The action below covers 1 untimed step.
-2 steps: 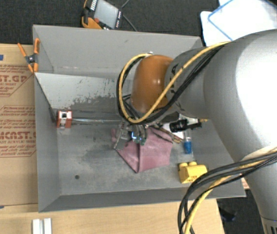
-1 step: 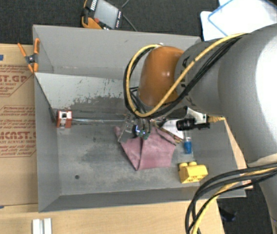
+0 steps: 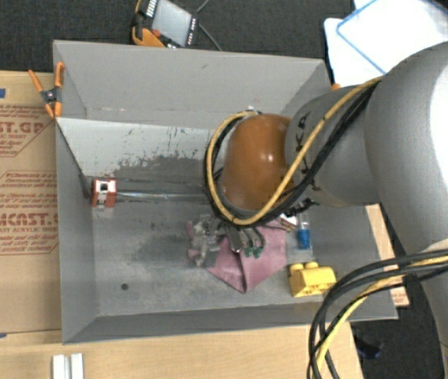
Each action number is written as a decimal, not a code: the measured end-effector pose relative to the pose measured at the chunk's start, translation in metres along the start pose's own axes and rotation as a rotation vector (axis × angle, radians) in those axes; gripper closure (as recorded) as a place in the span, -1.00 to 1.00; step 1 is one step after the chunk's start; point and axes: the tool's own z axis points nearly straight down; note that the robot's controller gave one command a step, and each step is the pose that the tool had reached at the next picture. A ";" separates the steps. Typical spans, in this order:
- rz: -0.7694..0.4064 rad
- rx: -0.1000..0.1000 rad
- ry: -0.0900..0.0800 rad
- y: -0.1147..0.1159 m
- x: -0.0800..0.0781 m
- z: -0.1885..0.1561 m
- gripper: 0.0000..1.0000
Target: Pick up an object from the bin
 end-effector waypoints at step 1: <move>0.235 -0.003 -0.011 -0.018 -0.015 0.008 1.00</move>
Offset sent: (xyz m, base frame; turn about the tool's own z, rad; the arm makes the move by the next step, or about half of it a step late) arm -0.0020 -0.0116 -0.0043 -0.0908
